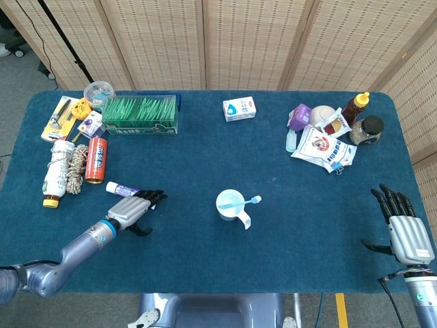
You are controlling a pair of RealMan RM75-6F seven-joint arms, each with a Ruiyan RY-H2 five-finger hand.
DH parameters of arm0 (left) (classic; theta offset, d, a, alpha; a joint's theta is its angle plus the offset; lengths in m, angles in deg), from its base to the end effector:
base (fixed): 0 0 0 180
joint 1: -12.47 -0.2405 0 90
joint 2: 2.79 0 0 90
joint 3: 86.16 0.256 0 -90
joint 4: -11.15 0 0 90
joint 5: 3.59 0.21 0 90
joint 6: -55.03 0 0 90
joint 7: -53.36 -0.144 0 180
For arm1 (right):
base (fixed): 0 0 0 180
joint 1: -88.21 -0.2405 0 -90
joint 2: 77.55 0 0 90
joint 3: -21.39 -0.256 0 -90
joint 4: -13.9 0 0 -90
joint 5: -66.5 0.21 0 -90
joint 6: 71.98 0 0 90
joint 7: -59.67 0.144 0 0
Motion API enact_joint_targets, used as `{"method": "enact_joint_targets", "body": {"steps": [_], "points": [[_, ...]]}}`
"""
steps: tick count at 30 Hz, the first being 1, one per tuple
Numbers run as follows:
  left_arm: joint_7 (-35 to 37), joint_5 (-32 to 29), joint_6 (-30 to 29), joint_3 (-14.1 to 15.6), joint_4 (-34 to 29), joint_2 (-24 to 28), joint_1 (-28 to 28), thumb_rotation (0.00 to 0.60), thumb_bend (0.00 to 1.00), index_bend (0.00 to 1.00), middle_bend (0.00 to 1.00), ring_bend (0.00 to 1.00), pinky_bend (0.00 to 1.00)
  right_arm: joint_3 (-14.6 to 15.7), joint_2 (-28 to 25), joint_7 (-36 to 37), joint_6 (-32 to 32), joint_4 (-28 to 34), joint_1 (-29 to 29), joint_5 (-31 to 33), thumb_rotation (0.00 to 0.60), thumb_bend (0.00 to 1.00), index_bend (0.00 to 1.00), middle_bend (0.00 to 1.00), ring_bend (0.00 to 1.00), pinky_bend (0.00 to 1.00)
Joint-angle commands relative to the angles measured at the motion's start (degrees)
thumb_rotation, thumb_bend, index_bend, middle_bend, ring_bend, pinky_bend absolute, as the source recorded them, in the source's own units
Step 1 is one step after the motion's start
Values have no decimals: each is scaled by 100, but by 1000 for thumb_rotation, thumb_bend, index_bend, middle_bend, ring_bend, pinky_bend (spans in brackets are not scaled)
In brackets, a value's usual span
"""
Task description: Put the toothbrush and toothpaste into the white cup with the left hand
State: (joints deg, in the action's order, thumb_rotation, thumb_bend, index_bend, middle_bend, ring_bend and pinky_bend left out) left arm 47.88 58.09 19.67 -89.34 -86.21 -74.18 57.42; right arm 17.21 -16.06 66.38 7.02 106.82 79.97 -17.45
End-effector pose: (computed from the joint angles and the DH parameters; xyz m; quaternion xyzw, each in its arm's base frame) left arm -0.1786 0.3077 0.0131 -0.7843 -0.4939 -0.2419 0.2870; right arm -0.3097 -0.2040 0.1645 0.5919 -0.4265 0.4007 0.5543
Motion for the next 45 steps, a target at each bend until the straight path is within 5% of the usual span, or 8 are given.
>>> {"method": "enact_joint_targets", "body": {"steps": [1,8,18,45], "points": [[-28,228,-333,-1,-31,61,-104,600,304,0,0,0,56,1,-1,1,0,1,1,1,600,0,0,0,0,0],[-781,192,-1108,52,545,-101,-269,600,304,0,0,0,55,8,-3,-5,-3,18,-3,-18,600,0,0,0,0,0],[-1181,-460,-817,56,1308,-702,-79,600,304,0,0,0,55,9,14,-55,-11,25,-5,-2,600,0,0,0,0,0],[-2225,-1255,-1157,112,1214,-1192,221,600,315,223,0,0,55,20,-10,69,-43,-17,-20,-27,600,0,0,0,0,0]]}}
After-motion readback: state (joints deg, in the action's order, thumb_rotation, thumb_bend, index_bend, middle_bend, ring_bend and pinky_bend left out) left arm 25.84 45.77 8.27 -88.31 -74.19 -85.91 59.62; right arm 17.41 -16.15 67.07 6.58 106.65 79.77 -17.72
